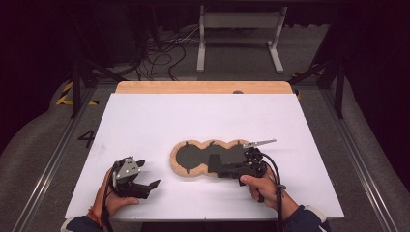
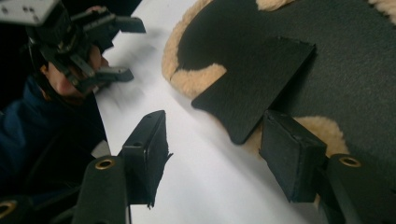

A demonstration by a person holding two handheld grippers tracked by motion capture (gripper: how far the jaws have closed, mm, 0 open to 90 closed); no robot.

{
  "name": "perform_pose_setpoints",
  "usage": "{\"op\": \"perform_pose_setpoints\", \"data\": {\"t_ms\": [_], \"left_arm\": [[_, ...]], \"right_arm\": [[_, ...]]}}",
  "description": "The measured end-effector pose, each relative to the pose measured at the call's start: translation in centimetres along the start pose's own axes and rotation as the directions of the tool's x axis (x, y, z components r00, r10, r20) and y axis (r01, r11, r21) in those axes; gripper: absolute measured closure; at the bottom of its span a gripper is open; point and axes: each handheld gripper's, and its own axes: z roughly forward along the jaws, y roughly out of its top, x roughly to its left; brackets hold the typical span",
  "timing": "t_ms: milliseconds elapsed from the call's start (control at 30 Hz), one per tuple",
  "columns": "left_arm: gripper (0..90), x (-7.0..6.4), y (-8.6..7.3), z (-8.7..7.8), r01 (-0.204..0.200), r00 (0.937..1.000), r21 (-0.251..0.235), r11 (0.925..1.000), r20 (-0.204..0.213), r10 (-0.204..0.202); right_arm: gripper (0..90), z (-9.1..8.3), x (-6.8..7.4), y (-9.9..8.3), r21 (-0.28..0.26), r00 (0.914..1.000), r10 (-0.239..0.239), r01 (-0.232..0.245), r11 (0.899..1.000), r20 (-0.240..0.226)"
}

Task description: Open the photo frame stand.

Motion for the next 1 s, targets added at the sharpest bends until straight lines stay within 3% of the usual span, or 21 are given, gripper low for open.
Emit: {"op": "perform_pose_setpoints", "data": {"t_ms": [33,200,333,467,667,800,833,867,1000], "left_arm": [[11.9,0.0,0.3,0.2,0.001,1.0,-0.004,1.0,0.002,-0.001],[13.6,-0.1,1.1,0.8,0.02,0.9996,-0.02,0.9996,0.022,-0.019],[13.6,-0.1,1.1,0.7,0.014,0.9996,-0.022,0.9997,0.025,-0.013],[13.6,0.5,1.8,1.0,0.032,0.9991,-0.041,0.9986,0.028,-0.031],[13.6,1.1,2.9,1.9,0.043,0.9983,-0.05,0.9978,0.042,-0.041],[13.8,1.2,3.9,3.1,0.048,0.997,-0.044,0.9979,0.062,-0.045],[13.8,1.2,4.1,3.5,0.047,0.9967,-0.041,0.9981,0.068,-0.044],[13.8,1.2,4.3,3.7,0.046,0.9967,-0.036,0.9983,0.069,-0.044],[13.6,1.3,4.9,4.9,0.053,0.9934,-0.019,0.9984,0.103,-0.051]], "right_arm": [[40.6,0.0,0.0,0.0,0.0,1.0,0.0,0.0,1.0,0.0],[42.0,0.0,-0.2,0.1,0.012,0.9957,0.092,-0.091,0.996,-0.014],[35.2,0.3,0.2,-0.5,0.08,0.9959,0.086,-0.084,0.993,-0.028],[35.2,0.6,0.1,-0.3,0.054,0.9943,0.089,-0.086,0.995,-0.059],[41.1,0.5,0.0,0.0,0.011,0.9927,0.112,-0.111,0.994,-0.046],[42.4,0.7,-0.4,0.1,-0.053,0.9797,0.192,-0.195,0.979,-0.058],[45.0,0.9,-0.7,0.2,-0.075,0.9682,0.242,-0.247,0.966,-0.061],[45.0,0.9,-0.7,0.2,-0.075,0.9682,0.242,-0.247,0.966,-0.061],[46.6,1.4,-1.0,0.3,-0.093,0.9534,0.292,-0.298,0.95,-0.076]]}}
